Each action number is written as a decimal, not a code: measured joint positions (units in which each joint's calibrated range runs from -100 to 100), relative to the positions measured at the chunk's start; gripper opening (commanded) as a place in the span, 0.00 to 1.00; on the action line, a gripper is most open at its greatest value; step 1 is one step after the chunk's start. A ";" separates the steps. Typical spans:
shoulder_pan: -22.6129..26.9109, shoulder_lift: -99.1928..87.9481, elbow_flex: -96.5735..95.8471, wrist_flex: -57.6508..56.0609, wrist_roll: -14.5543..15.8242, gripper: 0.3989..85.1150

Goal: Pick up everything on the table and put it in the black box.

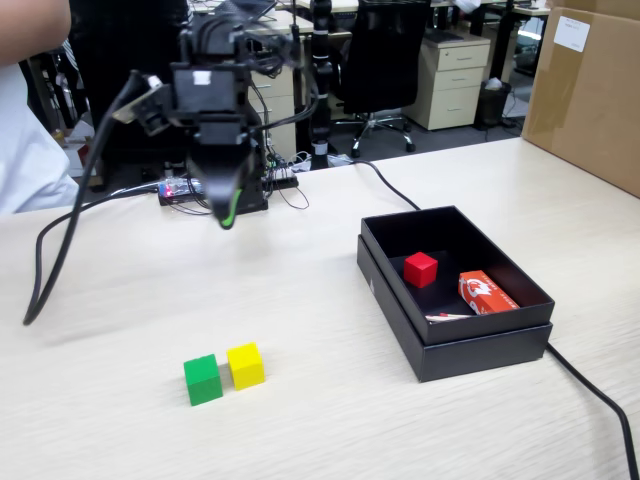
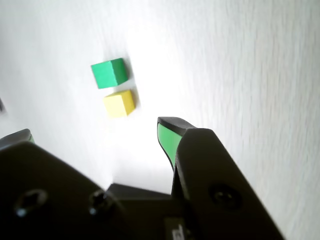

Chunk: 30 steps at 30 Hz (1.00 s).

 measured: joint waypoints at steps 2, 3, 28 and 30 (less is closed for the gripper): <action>-0.39 -0.13 -1.64 0.00 -0.20 0.58; -0.54 -0.13 -1.73 0.00 -0.34 0.58; -1.61 50.49 28.48 1.32 -5.08 0.56; -1.51 52.17 28.48 1.39 -5.27 0.56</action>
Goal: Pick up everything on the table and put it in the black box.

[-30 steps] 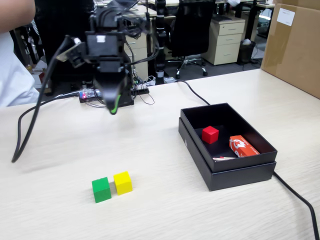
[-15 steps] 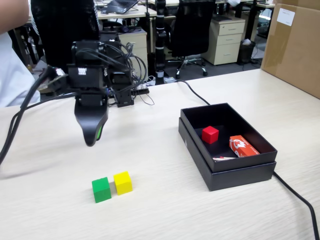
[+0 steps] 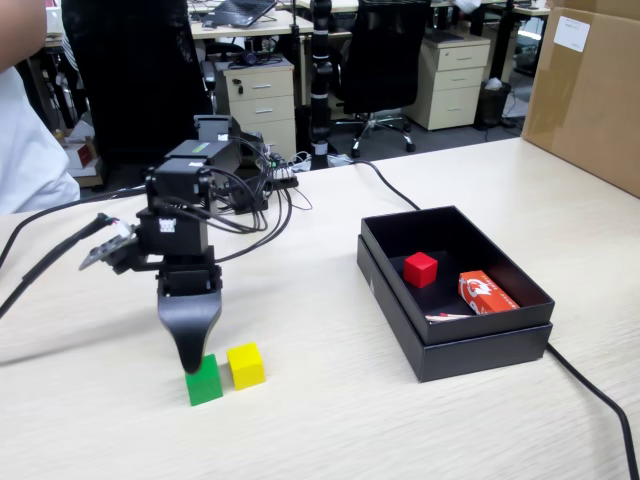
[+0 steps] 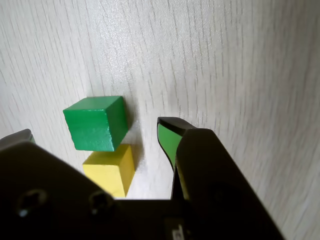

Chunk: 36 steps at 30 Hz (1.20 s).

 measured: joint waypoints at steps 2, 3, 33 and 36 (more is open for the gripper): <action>0.20 2.07 0.00 2.25 -0.20 0.56; 0.24 2.72 0.00 3.10 -0.24 0.56; 0.34 -31.72 -19.72 -2.01 -0.05 0.01; 3.08 -45.70 -30.31 -2.63 1.17 0.01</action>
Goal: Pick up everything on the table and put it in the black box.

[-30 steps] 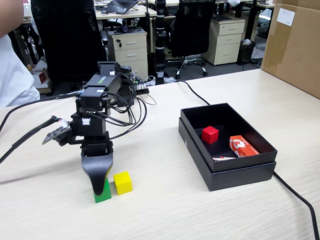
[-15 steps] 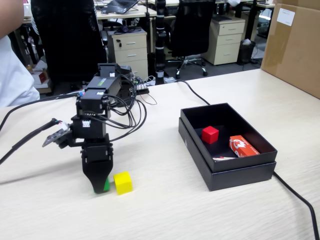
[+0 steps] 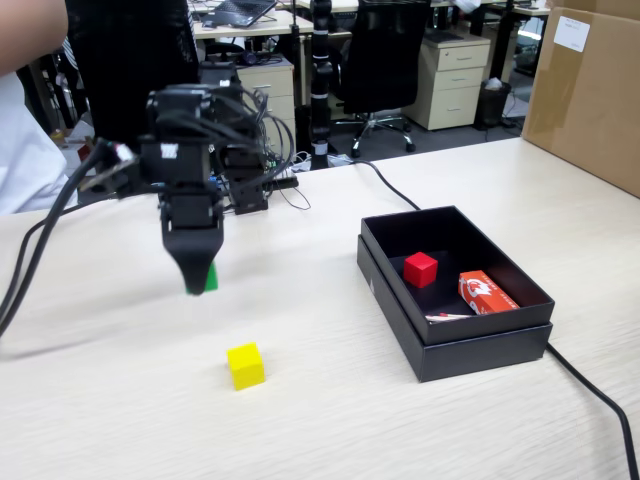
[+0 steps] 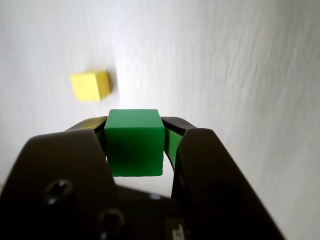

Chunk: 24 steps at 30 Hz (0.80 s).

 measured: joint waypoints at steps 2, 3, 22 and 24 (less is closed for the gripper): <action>5.62 -13.59 -8.49 -0.31 2.25 0.01; 5.86 -14.11 -8.67 -0.31 2.30 0.01; 21.44 28.22 23.73 -0.23 11.28 0.01; 21.00 31.46 24.01 0.00 11.33 0.01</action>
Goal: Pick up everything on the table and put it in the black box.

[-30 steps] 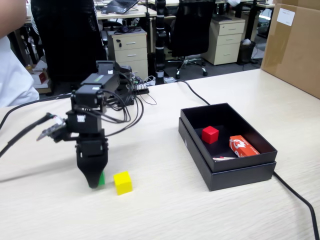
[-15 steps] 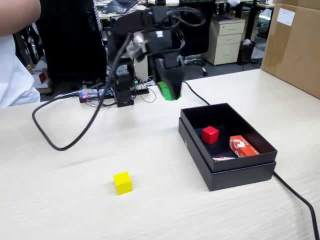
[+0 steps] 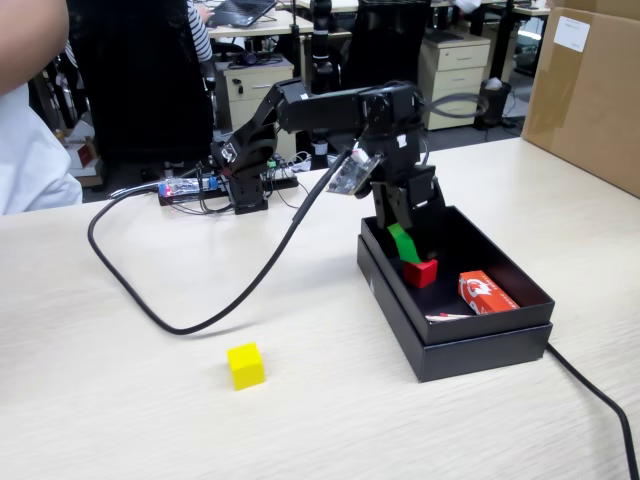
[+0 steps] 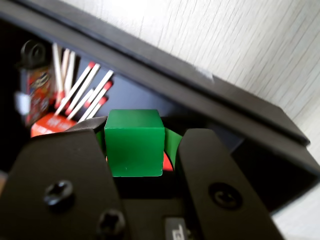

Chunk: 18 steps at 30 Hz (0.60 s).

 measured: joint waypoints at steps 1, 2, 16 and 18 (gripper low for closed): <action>-0.20 2.07 -0.18 0.46 0.20 0.01; -0.15 2.72 -0.18 0.62 0.39 0.01; -0.20 5.70 0.00 1.32 0.93 0.32; -0.20 5.70 0.00 1.32 0.93 0.43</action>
